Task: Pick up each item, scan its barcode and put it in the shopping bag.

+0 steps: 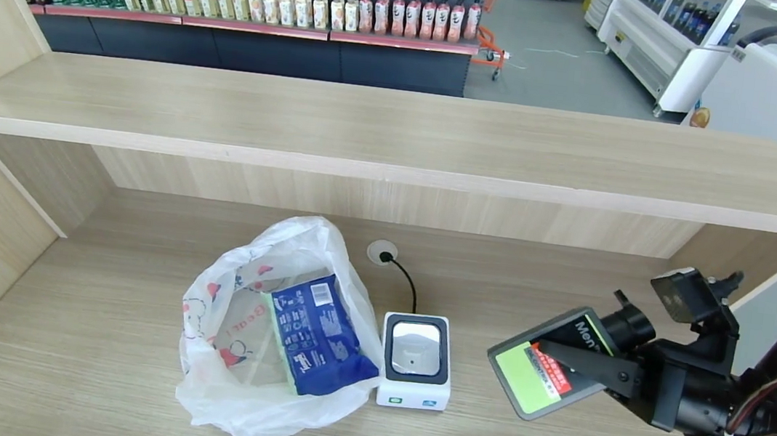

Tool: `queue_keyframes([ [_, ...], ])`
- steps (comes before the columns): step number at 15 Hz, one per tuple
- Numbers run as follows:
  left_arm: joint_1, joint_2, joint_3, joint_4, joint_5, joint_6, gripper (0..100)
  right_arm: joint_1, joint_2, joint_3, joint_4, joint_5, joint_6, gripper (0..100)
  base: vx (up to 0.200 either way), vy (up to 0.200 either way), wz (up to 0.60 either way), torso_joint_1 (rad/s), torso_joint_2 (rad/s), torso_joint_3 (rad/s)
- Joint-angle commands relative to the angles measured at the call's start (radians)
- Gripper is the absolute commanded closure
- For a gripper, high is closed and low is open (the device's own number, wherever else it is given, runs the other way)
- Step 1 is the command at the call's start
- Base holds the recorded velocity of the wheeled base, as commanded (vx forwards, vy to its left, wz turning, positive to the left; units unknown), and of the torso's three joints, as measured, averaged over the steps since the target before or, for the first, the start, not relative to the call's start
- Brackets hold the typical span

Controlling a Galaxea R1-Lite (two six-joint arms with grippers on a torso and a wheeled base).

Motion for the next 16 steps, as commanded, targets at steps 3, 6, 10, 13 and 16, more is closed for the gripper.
queue_keyframes([
  [3,0.000,0.000,0.000,0.000,0.000,0.000,0,-0.008,0.075,-0.003,-0.024,0.010,-0.043,100,0.000,0.000,0.00,0.000,0.00,0.000],
  [6,0.000,0.000,0.000,0.000,0.000,0.000,0,0.008,0.134,-0.003,-0.036,0.012,-0.066,100,0.000,0.000,0.00,0.000,0.00,0.000],
  [10,0.000,0.000,0.000,0.000,0.000,0.000,0,0.025,0.157,-0.008,-0.036,0.012,-0.079,100,0.000,0.000,0.00,0.000,0.00,0.000],
  [13,0.000,0.000,0.000,0.000,0.000,0.000,0,0.054,0.154,-0.046,-0.036,0.012,-0.013,100,0.000,0.000,0.00,0.000,0.00,0.000],
  [16,-0.001,0.000,0.000,0.000,0.000,0.000,0,0.092,0.148,-0.054,-0.036,0.012,0.047,100,0.000,0.000,0.00,0.000,0.00,0.000],
])
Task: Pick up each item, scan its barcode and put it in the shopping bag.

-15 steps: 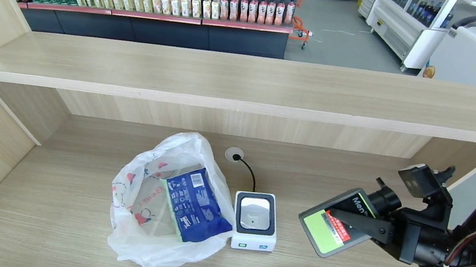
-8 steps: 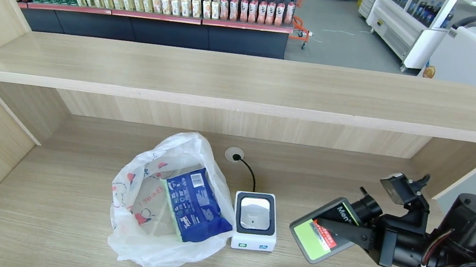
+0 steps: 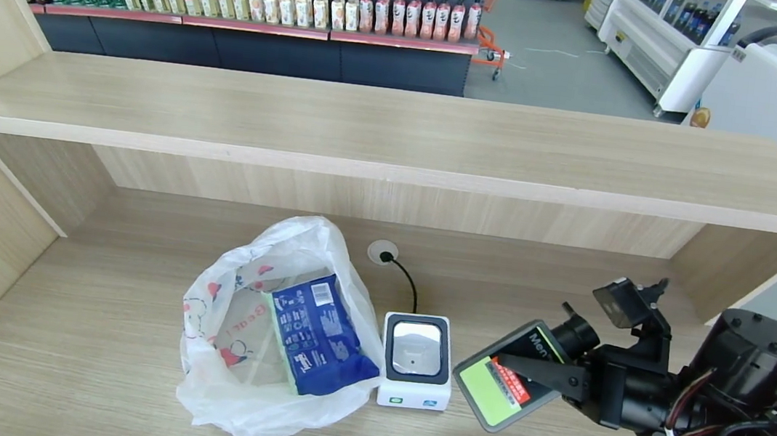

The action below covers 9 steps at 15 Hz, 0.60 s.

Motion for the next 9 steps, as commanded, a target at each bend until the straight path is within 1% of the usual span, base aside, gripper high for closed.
queue_keyframes([
  [1,-0.001,0.000,0.000,0.000,0.000,0.000,0,0.028,-0.003,-0.007,-0.001,-0.001,0.021,100,0.000,0.000,0.00,0.000,0.00,0.000],
  [6,0.001,0.000,0.000,0.000,0.000,0.000,0,0.034,0.048,-0.033,-0.001,0.001,0.026,100,0.000,0.000,0.00,0.000,0.00,0.000],
  [9,0.001,0.000,0.000,0.000,0.000,0.000,0,0.033,0.091,-0.095,-0.001,0.001,0.027,100,0.000,0.000,0.00,0.000,0.00,0.000],
])
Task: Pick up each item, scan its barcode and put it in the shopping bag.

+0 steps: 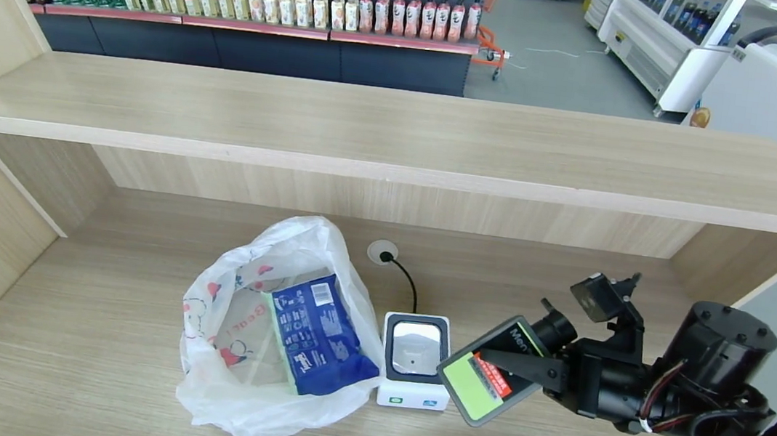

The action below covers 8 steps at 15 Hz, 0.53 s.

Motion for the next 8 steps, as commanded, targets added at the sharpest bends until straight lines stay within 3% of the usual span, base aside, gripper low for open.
queue_keyframes([
  [1,0.000,0.000,0.000,0.000,0.000,0.000,0,0.000,0.048,-0.043,-0.001,0.000,0.001,100,0.000,0.000,0.00,0.000,0.00,0.000],
  [8,-0.001,0.000,0.000,0.000,0.000,0.000,0,0.025,0.121,-0.120,-0.001,0.000,0.010,100,0.000,0.000,0.00,0.000,0.00,0.000],
])
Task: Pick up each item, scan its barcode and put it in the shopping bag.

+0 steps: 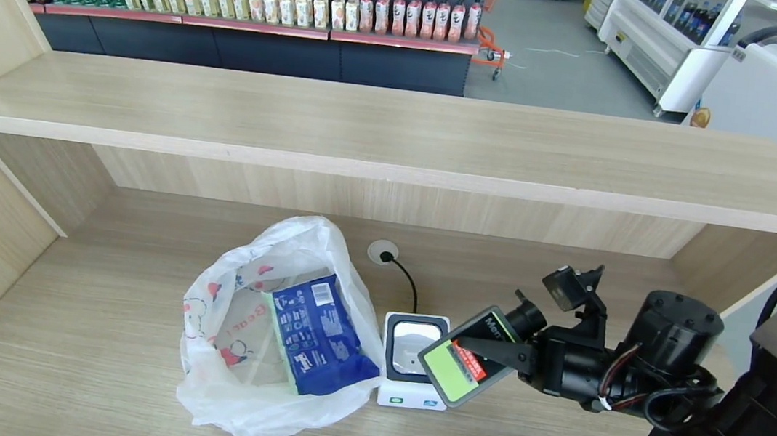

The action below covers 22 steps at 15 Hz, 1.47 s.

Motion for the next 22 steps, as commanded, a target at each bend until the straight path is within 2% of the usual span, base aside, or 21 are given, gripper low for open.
queue_keyframes([
  [1,0.000,0.000,0.000,0.000,0.000,0.000,0,0.005,0.014,-0.006,-0.001,0.000,0.001,100,0.000,0.000,0.00,0.000,0.00,0.000],
  [4,-0.001,0.000,0.000,0.000,0.000,0.000,0,0.003,0.005,-0.004,-0.001,-0.001,0.002,100,0.000,0.000,0.00,0.000,0.00,0.000],
  [9,0.000,0.000,0.000,0.000,0.000,0.000,0,0.005,-0.235,0.031,-0.001,0.002,-0.005,100,0.000,0.000,0.00,0.000,0.00,0.000],
  [13,0.000,0.000,0.000,0.000,0.000,0.000,0,-0.075,-0.480,0.098,0.003,0.016,-0.002,100,0.000,0.000,0.00,0.000,0.00,0.000],
  [15,0.000,0.000,0.000,0.000,0.000,0.000,0,-0.101,-0.597,0.091,0.111,0.034,-0.011,100,0.000,0.000,0.00,0.000,0.00,0.000],
  [18,0.000,0.000,0.000,0.000,0.000,0.000,0,-0.103,-0.750,0.019,0.342,0.036,-0.116,100,0.000,0.000,0.00,0.000,0.00,0.000],
  [20,0.000,0.000,0.000,0.000,0.000,0.000,0,-0.130,-0.804,-0.063,0.566,0.036,-0.235,100,0.000,0.000,0.00,0.000,0.00,0.000],
  [21,-0.001,0.000,0.000,0.000,0.000,0.000,0,-0.164,-0.825,-0.115,0.724,0.034,-0.329,100,0.000,0.000,0.00,0.000,0.00,0.000],
  [22,0.000,0.000,0.000,0.000,0.000,0.000,0,-0.167,-0.838,-0.161,0.871,0.034,-0.492,100,0.000,0.000,0.00,0.000,0.00,0.000],
])
